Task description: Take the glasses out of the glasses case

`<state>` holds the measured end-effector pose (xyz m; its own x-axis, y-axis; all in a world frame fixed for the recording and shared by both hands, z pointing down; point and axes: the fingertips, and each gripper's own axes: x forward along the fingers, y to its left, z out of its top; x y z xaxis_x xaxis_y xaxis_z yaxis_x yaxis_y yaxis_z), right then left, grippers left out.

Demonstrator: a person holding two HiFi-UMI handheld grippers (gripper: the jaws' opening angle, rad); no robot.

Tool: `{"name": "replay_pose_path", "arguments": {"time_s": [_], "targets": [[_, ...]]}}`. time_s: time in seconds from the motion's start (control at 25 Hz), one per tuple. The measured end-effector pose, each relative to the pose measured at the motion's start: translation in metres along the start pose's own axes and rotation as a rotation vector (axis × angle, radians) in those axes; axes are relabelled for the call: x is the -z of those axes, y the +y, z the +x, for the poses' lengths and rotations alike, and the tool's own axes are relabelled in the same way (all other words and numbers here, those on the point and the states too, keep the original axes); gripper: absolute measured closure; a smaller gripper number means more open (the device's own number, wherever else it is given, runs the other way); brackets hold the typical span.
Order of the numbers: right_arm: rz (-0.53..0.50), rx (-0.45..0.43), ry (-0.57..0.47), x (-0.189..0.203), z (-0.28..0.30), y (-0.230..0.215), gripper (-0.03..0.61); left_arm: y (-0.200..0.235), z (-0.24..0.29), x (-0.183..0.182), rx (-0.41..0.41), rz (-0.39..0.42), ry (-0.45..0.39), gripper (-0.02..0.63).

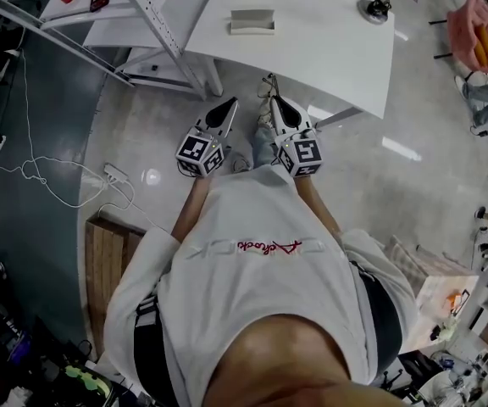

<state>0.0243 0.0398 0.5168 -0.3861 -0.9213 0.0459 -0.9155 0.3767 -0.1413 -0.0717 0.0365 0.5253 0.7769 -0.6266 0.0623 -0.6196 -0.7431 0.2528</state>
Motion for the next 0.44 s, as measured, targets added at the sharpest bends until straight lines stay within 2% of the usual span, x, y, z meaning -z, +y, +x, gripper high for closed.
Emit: {"name": "replay_pose_path", "arguments": {"time_s": [0.44], "targets": [[-0.01, -0.012, 0.0, -0.0023, 0.0057, 0.0026, 0.561, -0.0002, 0.0019, -0.0009, 0.001, 0.033, 0.012, 0.614]]}}
